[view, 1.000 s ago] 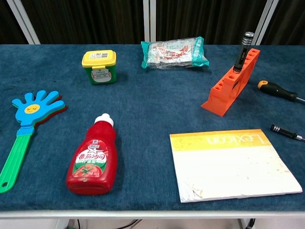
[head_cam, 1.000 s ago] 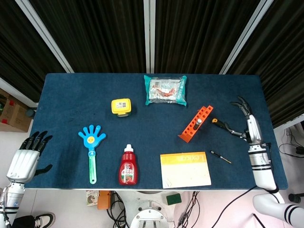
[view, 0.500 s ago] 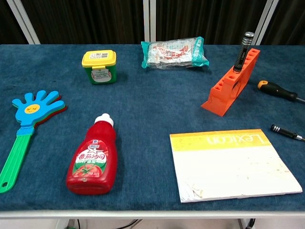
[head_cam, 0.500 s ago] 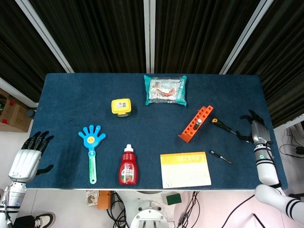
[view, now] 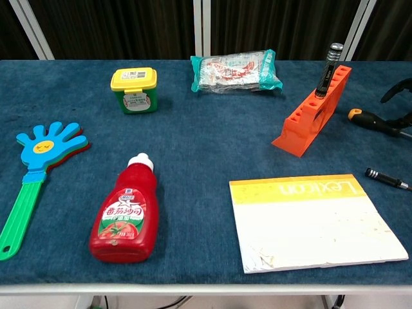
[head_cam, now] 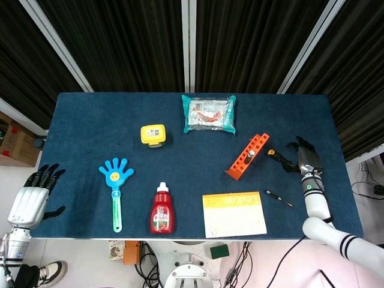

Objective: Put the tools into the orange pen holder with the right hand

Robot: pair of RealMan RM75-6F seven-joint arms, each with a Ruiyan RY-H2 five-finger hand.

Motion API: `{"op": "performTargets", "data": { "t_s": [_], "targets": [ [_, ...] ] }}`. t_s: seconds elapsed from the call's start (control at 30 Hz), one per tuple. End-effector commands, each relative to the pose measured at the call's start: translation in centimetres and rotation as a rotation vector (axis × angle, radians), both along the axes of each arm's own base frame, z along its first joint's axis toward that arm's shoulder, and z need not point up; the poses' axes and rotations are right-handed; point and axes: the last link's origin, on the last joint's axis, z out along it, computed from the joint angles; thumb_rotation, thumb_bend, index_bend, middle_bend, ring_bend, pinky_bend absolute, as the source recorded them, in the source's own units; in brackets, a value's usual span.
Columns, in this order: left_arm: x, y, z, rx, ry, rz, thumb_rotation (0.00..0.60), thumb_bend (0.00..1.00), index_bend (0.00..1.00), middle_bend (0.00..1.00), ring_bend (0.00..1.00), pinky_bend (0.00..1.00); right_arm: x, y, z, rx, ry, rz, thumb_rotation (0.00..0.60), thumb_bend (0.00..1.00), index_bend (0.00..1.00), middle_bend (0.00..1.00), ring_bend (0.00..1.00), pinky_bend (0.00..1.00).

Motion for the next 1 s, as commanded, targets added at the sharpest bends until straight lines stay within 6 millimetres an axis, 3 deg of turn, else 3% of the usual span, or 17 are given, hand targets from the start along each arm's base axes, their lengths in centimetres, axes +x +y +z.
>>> {"op": "performTargets", "data": {
  "t_s": [0.03, 0.67, 1.0],
  "targets": [
    [0.0, 0.0, 0.0, -0.002, 0.000, -0.001, 0.600, 0.05, 0.15, 0.07, 0.03, 0.18, 0.6, -0.5, -0.8, 0.018, 0.003, -0.008, 0.600, 0.25, 0.31, 0.00, 0.00, 0.00],
    [-0.1, 0.0, 0.0, -0.006, 0.000, 0.000, 0.600, 0.05, 0.15, 0.07, 0.03, 0.18, 1.5, -0.9, -2.5, 0.037, 0.024, -0.008, 0.600, 0.31, 0.41, 0.00, 0.00, 0.00],
    [-0.2, 0.1, 0.1, -0.001, -0.003, 0.004, 0.600, 0.05, 0.15, 0.07, 0.03, 0.18, 1.4, -0.8, -2.6, 0.034, 0.026, -0.008, 0.600, 0.37, 0.54, 0.02, 0.00, 0.00]
  ]
}}
